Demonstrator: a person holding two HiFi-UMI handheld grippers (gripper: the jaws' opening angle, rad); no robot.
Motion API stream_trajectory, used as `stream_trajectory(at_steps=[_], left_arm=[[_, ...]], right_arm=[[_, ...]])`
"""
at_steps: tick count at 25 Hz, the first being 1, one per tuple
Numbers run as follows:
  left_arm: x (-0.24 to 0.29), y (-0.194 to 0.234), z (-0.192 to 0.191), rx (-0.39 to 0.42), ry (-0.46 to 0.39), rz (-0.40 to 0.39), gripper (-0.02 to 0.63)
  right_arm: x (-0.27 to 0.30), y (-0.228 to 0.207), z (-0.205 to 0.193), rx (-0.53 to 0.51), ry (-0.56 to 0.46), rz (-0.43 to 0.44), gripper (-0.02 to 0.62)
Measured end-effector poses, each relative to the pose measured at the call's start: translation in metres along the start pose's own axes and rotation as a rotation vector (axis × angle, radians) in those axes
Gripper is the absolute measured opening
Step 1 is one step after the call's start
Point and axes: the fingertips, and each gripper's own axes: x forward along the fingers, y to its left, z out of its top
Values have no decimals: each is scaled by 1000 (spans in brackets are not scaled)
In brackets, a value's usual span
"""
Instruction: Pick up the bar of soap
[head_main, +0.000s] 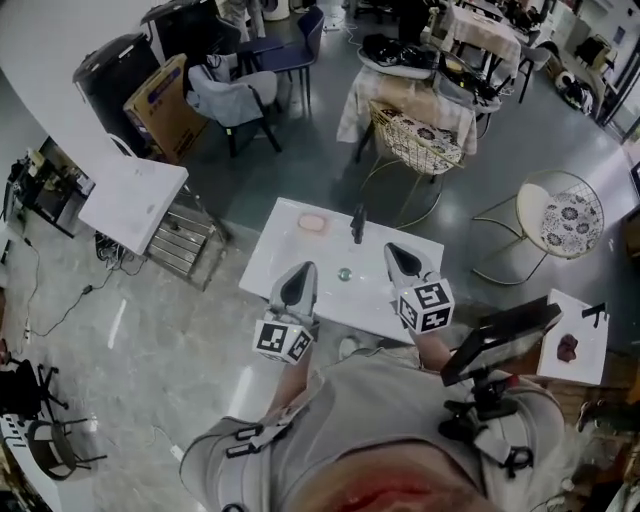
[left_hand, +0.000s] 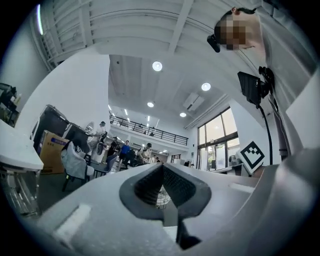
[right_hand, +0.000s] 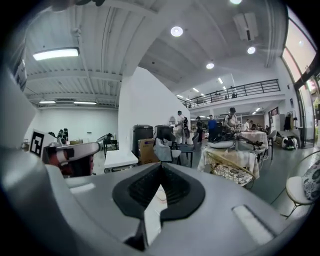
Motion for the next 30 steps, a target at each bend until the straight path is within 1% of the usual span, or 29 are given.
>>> stream_trajectory(at_steps=[3, 6, 8, 11, 15, 17, 20, 25, 30], left_arm=[[35, 6, -6, -26, 19, -27, -8], [58, 12, -12, -40, 21, -70, -8], [68, 17, -12, -57, 10, -98, -8], [86, 15, -2, -72, 26, -144, -8], [110, 14, 12, -76, 42, -217, -6], [119, 12, 21, -74, 29, -257, -6], [129, 9, 30, -78, 9, -309, -6], [137, 11, 41, -51, 5, -341, -6], [139, 11, 49, -27, 20, -374, -6]], right_arm=[[-5, -22, -7, 15, 40, -54, 2], [-5, -37, -20, 40, 85, -100, 2], [-2, -42, -22, 51, 93, -124, 2], [-1, -51, -17, 70, 93, -172, 2], [-1, -57, 7, 71, 57, -220, 2], [-4, -60, 20, 50, 24, -243, 2], [-8, -75, 22, 61, 2, -307, 2], [-8, -90, 18, 112, -39, -379, 2], [0, -89, 18, 122, -55, -382, 2]])
